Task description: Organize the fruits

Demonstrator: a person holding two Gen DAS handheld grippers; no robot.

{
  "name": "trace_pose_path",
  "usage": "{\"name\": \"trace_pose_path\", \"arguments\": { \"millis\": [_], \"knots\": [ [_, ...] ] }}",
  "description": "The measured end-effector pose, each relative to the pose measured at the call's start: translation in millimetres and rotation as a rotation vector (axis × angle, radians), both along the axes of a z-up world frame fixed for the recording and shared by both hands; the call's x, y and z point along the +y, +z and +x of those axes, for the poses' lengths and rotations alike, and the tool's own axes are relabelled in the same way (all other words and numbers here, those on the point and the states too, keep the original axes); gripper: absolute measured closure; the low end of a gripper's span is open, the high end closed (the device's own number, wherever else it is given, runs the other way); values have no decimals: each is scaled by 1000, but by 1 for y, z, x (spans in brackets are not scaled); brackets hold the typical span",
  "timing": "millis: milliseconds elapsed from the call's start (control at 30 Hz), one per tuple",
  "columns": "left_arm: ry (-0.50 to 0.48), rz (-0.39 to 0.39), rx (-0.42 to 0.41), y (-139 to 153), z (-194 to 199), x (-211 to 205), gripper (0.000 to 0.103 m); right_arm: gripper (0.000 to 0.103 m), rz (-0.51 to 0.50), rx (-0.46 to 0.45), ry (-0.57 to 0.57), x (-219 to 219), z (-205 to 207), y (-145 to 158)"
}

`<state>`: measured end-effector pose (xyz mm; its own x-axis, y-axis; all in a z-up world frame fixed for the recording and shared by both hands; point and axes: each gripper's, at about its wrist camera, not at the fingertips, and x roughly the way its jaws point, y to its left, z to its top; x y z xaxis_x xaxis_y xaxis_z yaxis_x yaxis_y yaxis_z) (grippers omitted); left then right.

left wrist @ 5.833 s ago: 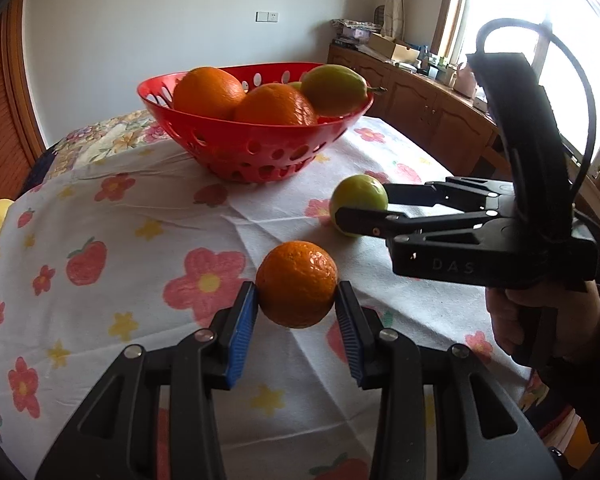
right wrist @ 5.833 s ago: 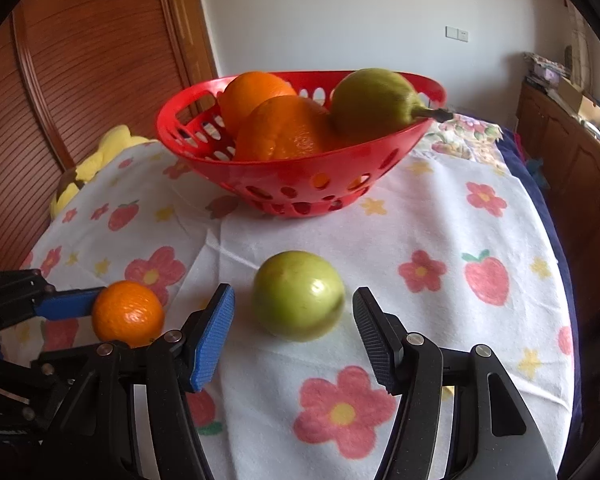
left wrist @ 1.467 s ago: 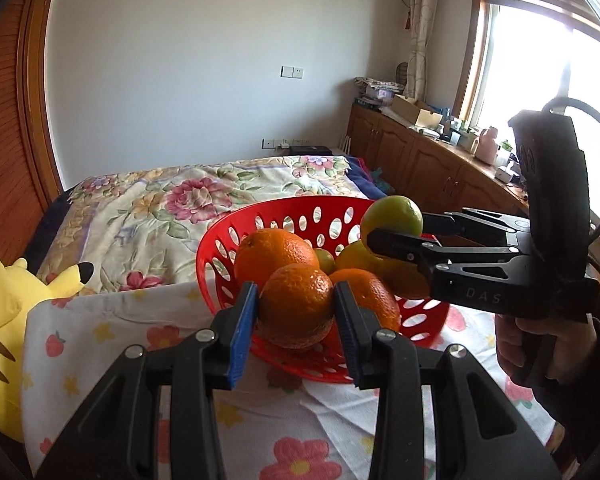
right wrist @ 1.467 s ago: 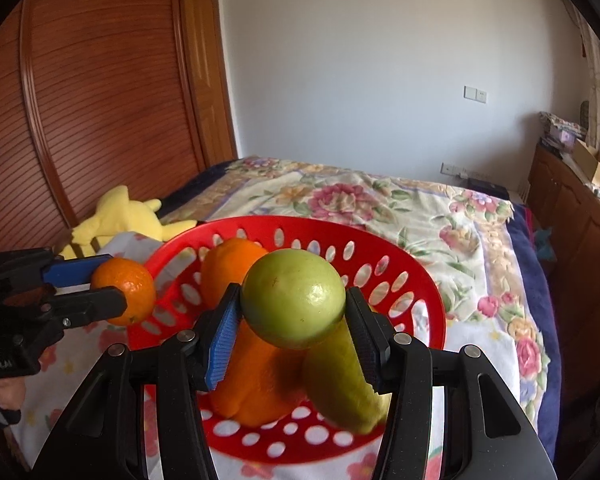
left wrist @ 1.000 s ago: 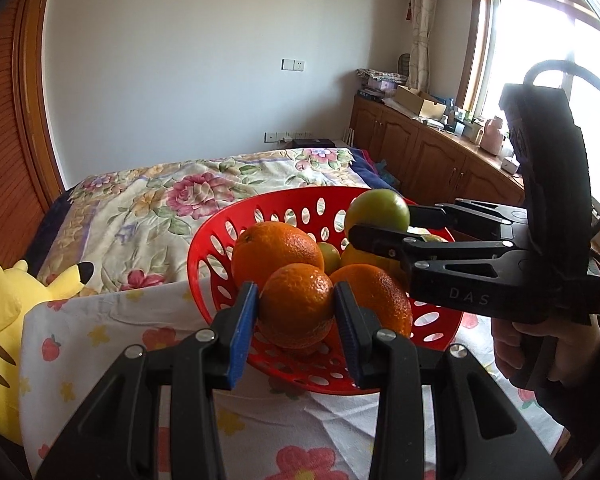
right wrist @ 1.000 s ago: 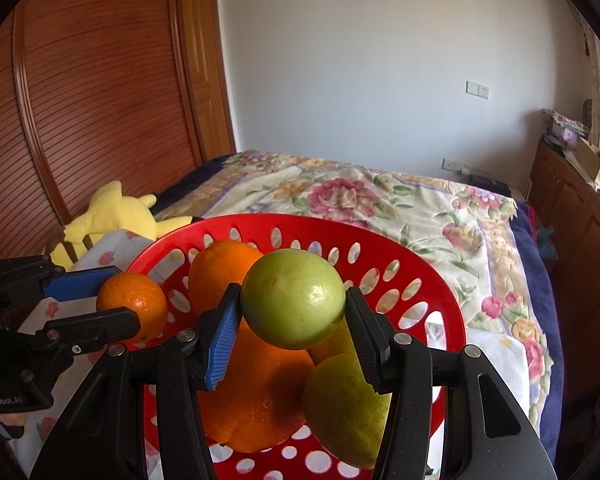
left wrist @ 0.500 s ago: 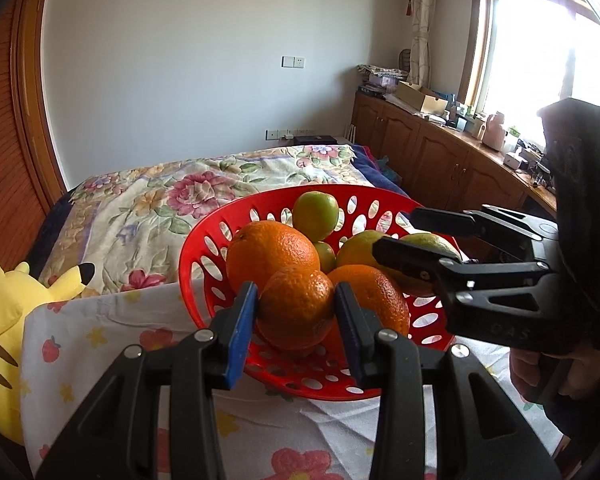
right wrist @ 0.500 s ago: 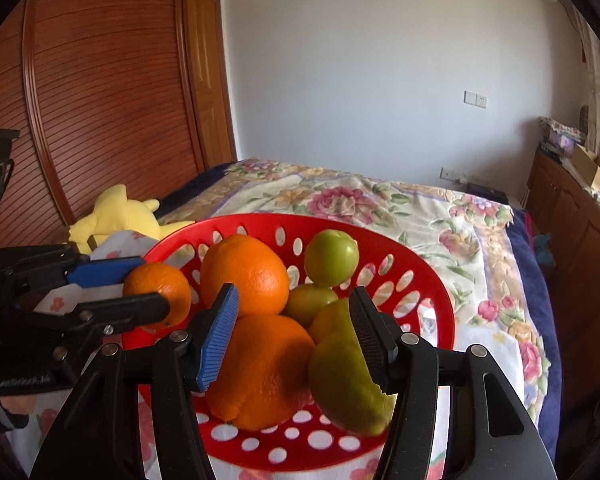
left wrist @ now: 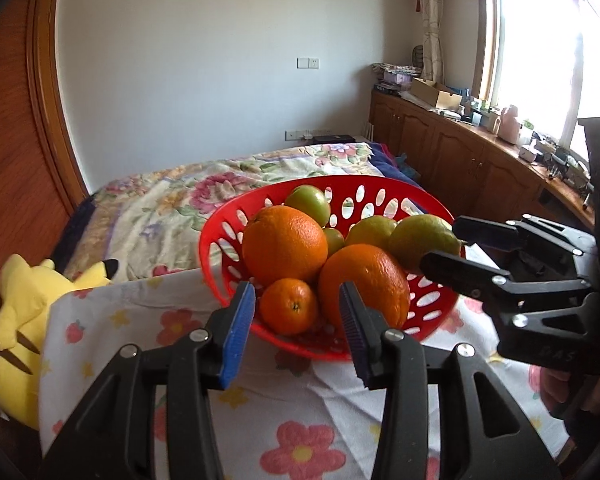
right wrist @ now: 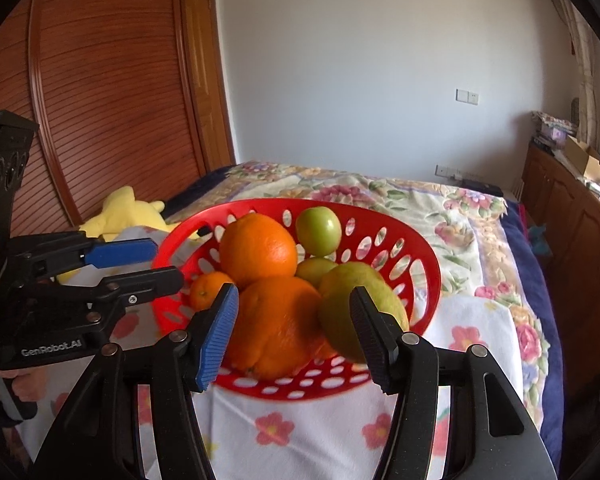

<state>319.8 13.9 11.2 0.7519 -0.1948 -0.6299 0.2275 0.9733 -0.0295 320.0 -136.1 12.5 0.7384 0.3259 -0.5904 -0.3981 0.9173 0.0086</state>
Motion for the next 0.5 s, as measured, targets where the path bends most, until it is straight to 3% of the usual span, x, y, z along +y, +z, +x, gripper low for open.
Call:
{"name": "trace_pose_path", "arguments": {
  "millis": [267,433,500],
  "knots": [
    [14,25,-61,22,-50,2,57,42,17,-46,-1,1,-50,16],
    [18,8,-111,40,-81,6,35,41,35,-87,-15,-2,-83,30],
    [18,7,-130,45,-92,7,34,40,45,-98,-19,-4,-93,34]
  ]
}}
